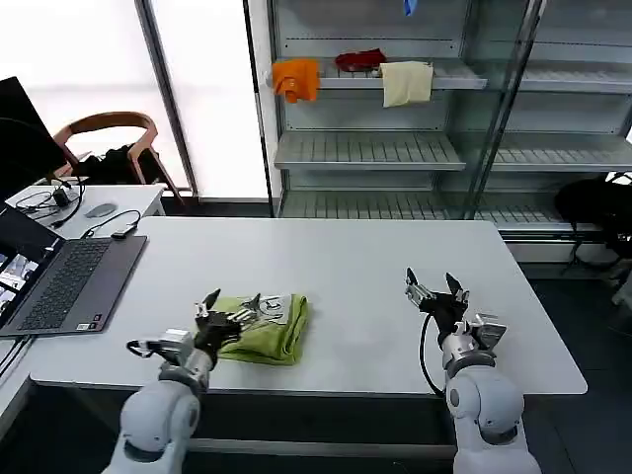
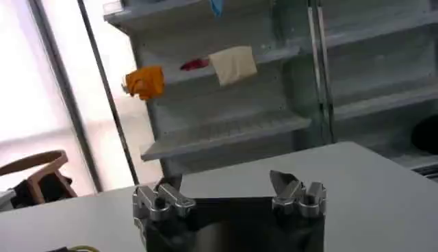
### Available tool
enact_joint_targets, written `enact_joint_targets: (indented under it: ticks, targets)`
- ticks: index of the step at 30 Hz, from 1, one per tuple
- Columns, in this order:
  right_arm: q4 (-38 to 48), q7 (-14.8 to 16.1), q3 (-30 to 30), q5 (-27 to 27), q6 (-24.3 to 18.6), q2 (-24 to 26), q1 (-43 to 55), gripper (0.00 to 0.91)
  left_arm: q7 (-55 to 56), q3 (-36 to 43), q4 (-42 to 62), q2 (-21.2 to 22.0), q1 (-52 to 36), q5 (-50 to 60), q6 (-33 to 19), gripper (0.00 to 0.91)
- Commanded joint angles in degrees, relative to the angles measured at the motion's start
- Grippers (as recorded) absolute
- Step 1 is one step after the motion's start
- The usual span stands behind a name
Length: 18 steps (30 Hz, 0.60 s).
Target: Fold and organize the clothes.
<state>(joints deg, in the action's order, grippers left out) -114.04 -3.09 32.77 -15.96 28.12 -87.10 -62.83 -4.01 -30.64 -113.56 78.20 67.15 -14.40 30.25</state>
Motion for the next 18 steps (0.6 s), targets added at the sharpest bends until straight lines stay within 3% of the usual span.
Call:
enact_joint_targets:
  ticks: [1,18]
  targets:
    - [-0.17,0.35,0.21,0.55,-0.10,0.12,-0.29,0.907,-1.04,-9.55,3.62,-5.11,1.27,-8.15,2.17,0.907]
    - [1.42,1.17,1.62,1.28,-0.59,0.17,-1.19,0.907,-1.42,-7.21,10.57,-4.14,0.16,-4.44,0.85,0.907]
